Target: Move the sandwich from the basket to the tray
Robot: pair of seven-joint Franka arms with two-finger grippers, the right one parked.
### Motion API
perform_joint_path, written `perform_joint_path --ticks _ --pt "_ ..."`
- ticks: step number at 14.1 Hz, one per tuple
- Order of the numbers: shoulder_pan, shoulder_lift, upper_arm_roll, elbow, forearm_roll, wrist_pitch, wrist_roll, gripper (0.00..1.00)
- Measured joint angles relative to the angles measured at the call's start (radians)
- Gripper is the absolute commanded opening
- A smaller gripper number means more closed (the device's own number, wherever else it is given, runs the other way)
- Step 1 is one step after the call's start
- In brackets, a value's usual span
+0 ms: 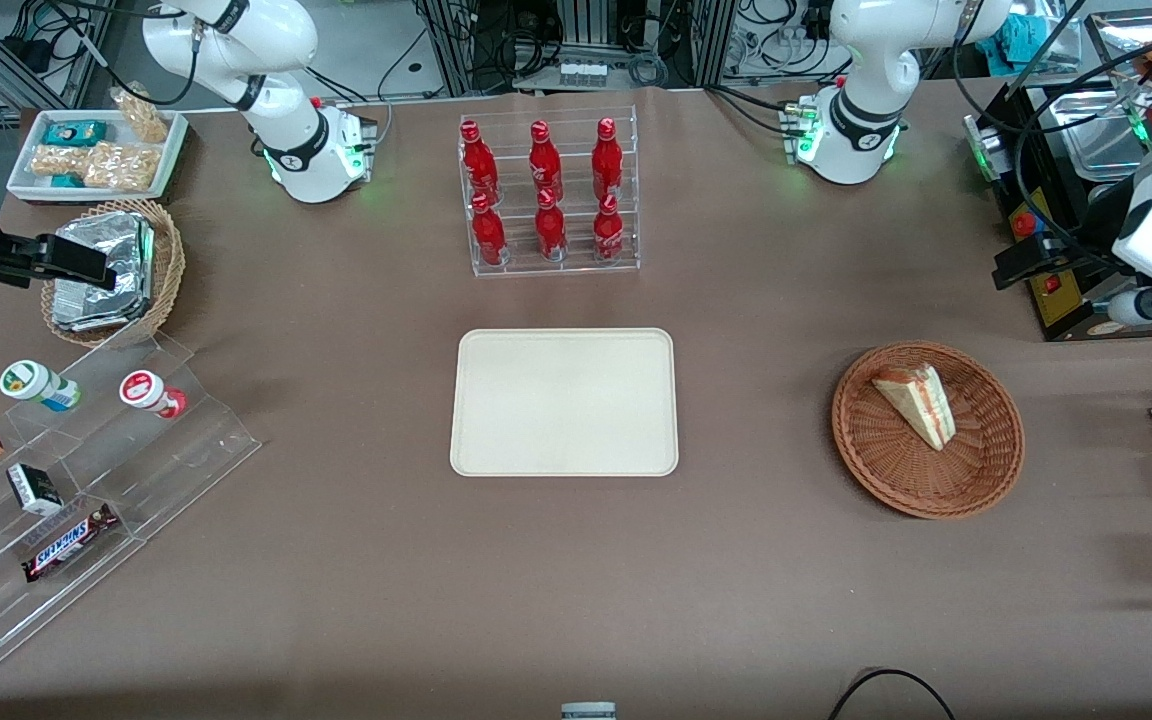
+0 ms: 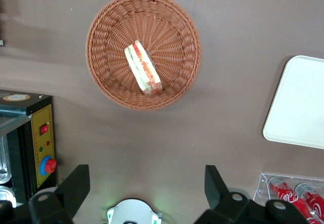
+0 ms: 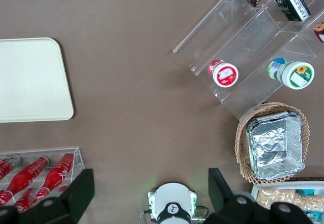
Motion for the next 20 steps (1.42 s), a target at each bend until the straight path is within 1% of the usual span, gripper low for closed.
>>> perform_joint_path --ticks 7,10,18,20 --pt "0.002 -0.001 0.002 0.0 0.0 -0.007 0.0 1.0" --pt "0.003 -0.001 0.005 0.002 0.004 -0.052 0.0 1.0" --pt "0.004 0.019 0.024 -0.005 0.004 -0.106 -0.009 1.0" --pt "0.004 0.022 0.024 -0.012 0.004 -0.115 -0.034 1.0"
